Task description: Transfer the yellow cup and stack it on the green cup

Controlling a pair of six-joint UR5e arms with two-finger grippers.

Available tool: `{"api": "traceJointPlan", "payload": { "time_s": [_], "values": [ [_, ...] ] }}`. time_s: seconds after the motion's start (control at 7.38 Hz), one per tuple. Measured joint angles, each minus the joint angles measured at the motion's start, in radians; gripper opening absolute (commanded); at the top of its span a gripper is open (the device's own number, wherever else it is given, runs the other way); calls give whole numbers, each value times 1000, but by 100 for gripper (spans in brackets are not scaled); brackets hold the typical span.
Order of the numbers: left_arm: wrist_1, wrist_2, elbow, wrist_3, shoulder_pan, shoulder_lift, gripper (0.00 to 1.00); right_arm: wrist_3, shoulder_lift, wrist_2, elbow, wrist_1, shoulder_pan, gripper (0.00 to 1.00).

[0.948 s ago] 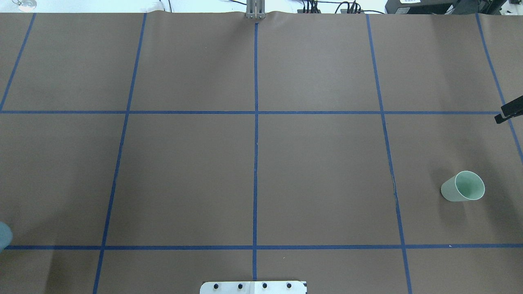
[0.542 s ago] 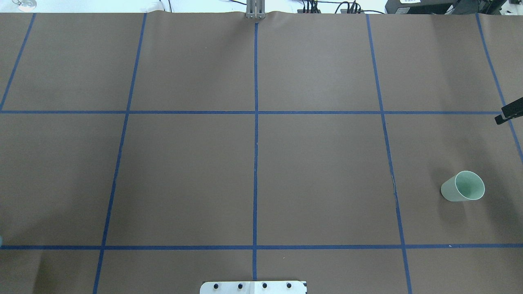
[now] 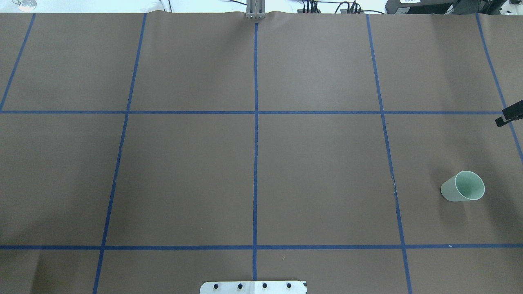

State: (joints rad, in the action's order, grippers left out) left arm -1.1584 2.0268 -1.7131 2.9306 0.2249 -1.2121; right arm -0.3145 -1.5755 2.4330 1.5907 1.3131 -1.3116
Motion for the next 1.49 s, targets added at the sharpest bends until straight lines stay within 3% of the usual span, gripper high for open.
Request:
{"api": "traceJointPlan", "payload": {
  "time_s": [0.54,1.49],
  "values": [
    [21,-16,-8,-6,-4,-2,99,0,-4,3,-1,1,0,100],
    [12,-136,11,17,-8,27,99,0,-12,8,8,1,0,100]
  ]
}}
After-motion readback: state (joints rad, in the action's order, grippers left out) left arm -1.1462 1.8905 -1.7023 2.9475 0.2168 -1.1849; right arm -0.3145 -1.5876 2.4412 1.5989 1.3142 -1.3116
